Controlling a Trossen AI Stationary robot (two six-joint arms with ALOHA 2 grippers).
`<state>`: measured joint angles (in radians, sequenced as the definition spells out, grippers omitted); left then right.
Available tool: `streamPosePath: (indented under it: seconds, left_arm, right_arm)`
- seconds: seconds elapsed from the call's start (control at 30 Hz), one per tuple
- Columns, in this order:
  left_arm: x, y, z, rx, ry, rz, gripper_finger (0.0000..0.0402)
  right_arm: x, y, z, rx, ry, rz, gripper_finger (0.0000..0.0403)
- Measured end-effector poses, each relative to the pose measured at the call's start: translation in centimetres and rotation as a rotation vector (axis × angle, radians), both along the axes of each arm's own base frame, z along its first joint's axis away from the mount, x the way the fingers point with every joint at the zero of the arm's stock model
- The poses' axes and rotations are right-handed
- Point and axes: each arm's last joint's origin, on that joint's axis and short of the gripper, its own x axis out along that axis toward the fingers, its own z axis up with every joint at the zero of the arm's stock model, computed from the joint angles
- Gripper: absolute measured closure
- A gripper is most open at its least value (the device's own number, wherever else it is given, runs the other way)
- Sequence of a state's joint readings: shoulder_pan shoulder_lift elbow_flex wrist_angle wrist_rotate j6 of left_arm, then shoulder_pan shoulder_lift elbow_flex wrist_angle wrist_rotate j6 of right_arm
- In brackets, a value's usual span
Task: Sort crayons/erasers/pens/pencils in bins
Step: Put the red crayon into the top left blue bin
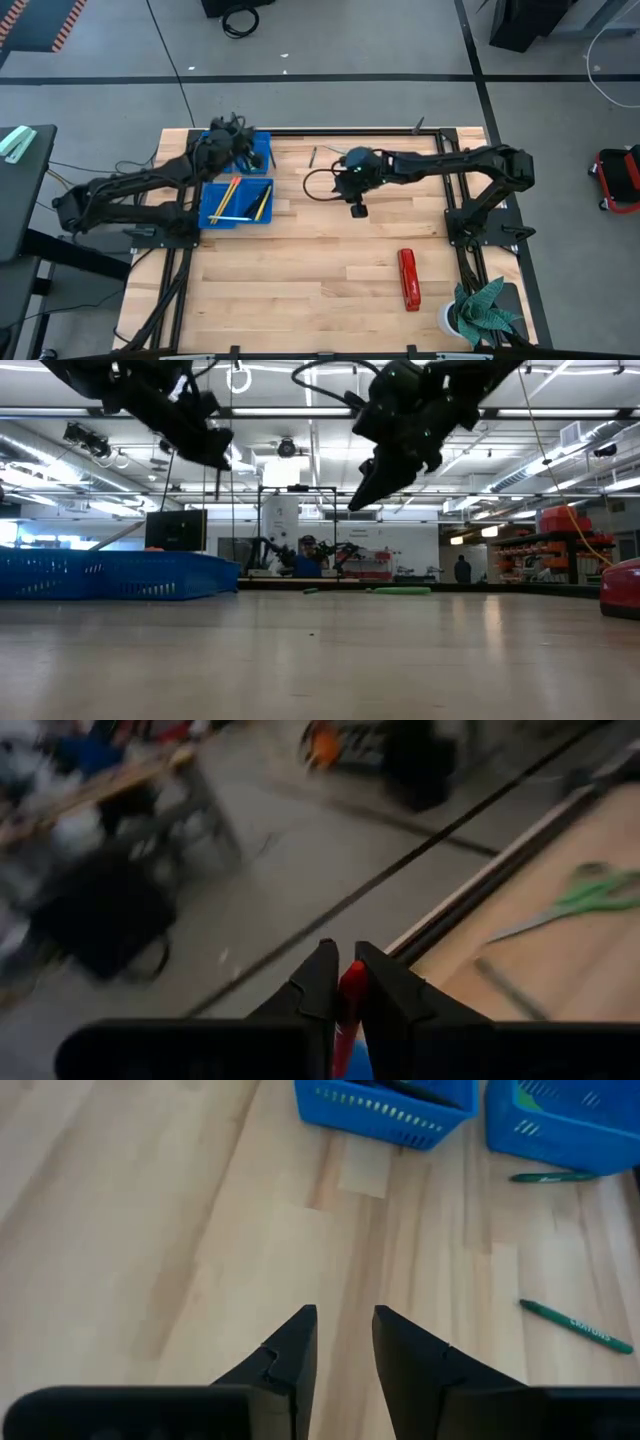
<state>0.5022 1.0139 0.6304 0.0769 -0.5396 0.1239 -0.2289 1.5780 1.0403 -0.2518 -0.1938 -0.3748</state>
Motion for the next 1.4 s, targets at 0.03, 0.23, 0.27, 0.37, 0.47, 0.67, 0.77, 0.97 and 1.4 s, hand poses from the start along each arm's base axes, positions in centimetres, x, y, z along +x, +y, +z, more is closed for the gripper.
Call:
streamPosePath:
  seconds: [0.03, 0.23, 0.27, 0.37, 0.47, 0.67, 0.77, 0.97, 1.4]
  left_arm:
    - [-0.4, 0.5, -0.3, -0.02, 0.009, 0.034, 0.0364]
    - [-2.5, 3.2, -1.6, -0.107, 0.049, 0.257, 0.0367]
    - [-2.8, 3.5, -2.0, -0.119, 0.077, 0.309, 0.0363]
    - [-3.8, 4.3, -3.1, -0.134, 0.18, 0.452, 0.0357]
    - [-4.4, 5.2, -3.9, -0.17, 0.22, 0.516, 0.0365]
    - [-4.9, 6.8, -5.9, -0.287, 0.248, 0.493, 0.0365]
    - [-5.2, 7.3, -7.0, -0.384, 0.258, 0.468, 0.0345]
    - [-5.7, 7.7, -7.9, -0.452, 0.289, 0.467, 0.035]
    - [-5.6, 7.7, -8.0, -0.454, 0.294, 0.462, 0.037]
  right_arm:
    - [-0.1, -0.1, -0.6, -0.011, -0.017, 0.003, 0.0297]
    - [-0.5, -0.1, -1.9, -0.027, -0.048, 0.008, 0.0297]
    - [-0.5, -0.1, -1.9, -0.027, -0.05, 0.007, 0.0297]
    - [-0.5, -0.1, -1.8, -0.027, -0.061, 0.004, 0.0297]
    - [-0.4, -0.1, -1.8, -0.023, -0.062, 0.0, 0.0297]
    - [-0.4, -0.1, -1.8, -0.01, -0.062, -0.012, 0.0297]
    - [-0.4, -0.1, -1.8, -0.011, -0.061, -0.011, 0.0297]
    - [-0.4, -0.1, -1.8, -0.011, -0.062, -0.011, 0.0297]
    - [-0.4, -0.1, -1.8, -0.011, -0.061, -0.01, 0.0297]
